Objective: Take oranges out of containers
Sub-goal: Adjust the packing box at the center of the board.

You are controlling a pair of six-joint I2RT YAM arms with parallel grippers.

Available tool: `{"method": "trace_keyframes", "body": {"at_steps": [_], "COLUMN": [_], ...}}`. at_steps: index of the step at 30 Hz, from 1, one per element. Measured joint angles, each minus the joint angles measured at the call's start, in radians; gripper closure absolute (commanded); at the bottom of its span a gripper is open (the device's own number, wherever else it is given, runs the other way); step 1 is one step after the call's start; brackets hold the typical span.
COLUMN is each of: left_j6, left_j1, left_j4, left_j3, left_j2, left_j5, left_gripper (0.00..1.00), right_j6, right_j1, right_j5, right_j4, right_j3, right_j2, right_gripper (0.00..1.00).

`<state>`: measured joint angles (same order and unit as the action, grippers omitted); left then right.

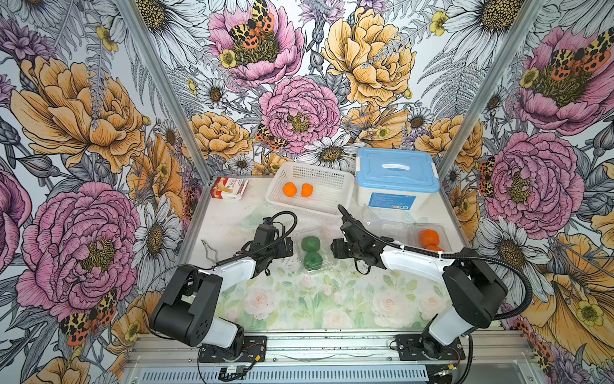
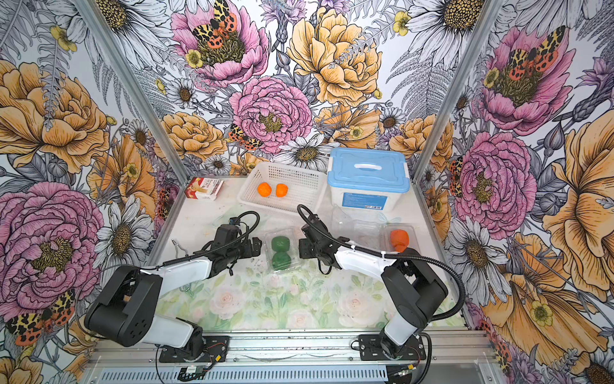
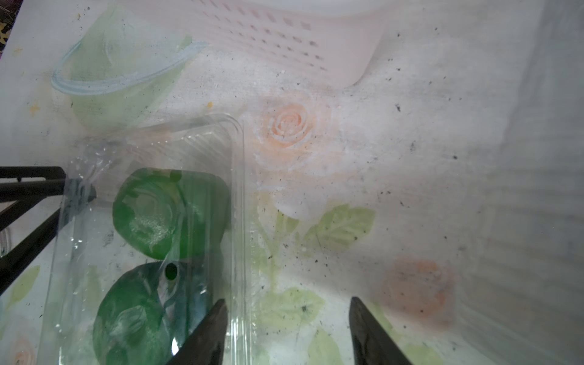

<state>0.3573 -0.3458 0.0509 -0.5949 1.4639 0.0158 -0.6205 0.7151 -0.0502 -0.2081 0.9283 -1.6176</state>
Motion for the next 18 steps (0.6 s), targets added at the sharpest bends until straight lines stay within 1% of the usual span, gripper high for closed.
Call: {"method": "trace_keyframes", "body": {"at_steps": [6, 11, 18], "left_j6": [0.011, 0.01, 0.007], "left_j1": [0.017, 0.017, 0.019], "left_j4": [0.059, 0.109, 0.134], "left_j3": [0.002, 0.045, 0.094], "left_j2": [-0.004, -0.056, -0.107], "left_j5": [-0.026, -0.041, -0.094], "left_gripper": [0.01, 0.01, 0.01], "right_j6": [-0.016, -0.017, -0.02], "right_j1": [0.0, -0.007, -0.023], "right_j5": [-0.006, -0.024, -0.035], "right_j4": [-0.012, -0.01, -0.01], "right_j3": [-0.024, -0.024, -0.024], "right_j2": [0.043, 0.098, 0.105], "right_gripper": [0.4, 0.4, 0.4]}}
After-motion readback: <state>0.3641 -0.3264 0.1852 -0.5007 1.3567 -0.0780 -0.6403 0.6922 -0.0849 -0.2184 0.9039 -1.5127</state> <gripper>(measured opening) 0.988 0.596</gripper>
